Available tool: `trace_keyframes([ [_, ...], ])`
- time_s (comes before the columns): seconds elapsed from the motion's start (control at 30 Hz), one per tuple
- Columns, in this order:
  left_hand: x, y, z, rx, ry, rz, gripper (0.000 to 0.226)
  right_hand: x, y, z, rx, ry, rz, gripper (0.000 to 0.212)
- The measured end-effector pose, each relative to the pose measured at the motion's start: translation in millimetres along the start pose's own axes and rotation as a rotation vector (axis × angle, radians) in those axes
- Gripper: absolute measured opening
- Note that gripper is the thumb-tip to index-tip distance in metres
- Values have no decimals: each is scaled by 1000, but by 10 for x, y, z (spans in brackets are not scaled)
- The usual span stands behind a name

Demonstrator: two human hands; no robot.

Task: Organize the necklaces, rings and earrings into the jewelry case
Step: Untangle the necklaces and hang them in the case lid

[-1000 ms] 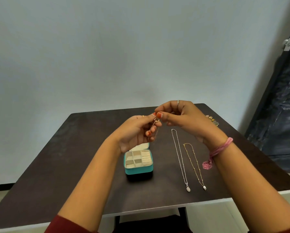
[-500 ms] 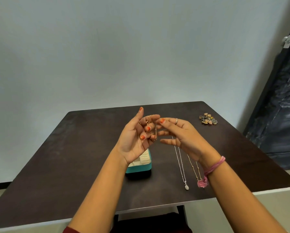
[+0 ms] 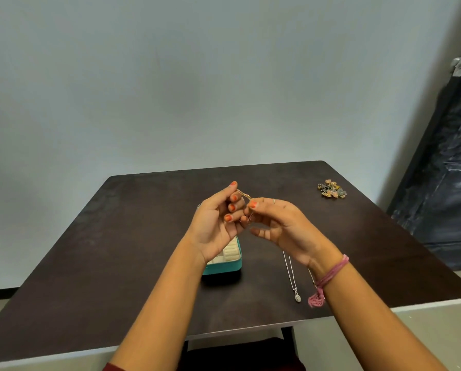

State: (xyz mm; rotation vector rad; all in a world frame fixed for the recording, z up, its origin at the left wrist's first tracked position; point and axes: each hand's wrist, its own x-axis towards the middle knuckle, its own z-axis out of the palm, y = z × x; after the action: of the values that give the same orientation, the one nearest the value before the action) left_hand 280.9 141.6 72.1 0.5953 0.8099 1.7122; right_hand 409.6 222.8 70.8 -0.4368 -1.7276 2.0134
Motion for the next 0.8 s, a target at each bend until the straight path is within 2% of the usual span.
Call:
trace_keyframes([
  [0.17, 42, -97, -78, -206, 18, 28, 30, 5, 103, 22, 40, 19, 29, 11],
  [0.27, 33, -162, -113, -261, 38, 63, 30, 22, 151, 13, -43, 74, 12, 9],
  [0.37, 10, -251, -116, -273, 95, 132, 23, 75, 69, -25, -234, 139, -73, 7],
  [0.47, -25, -334, -106, -262, 133, 169, 15, 151, -109, -73, -432, 118, -175, 9],
  [0.6, -49, -373, -138, -226, 198, 152, 17, 272, -310, -67, -702, 129, -282, 14],
  [0.7, -64, -374, -143, -196, 252, 139, 24, 342, -443, -35, -962, 132, -321, 9],
  [0.8, -63, -373, -158, -148, 283, 153, 20, 408, -506, 15, -1120, 117, -356, 8],
])
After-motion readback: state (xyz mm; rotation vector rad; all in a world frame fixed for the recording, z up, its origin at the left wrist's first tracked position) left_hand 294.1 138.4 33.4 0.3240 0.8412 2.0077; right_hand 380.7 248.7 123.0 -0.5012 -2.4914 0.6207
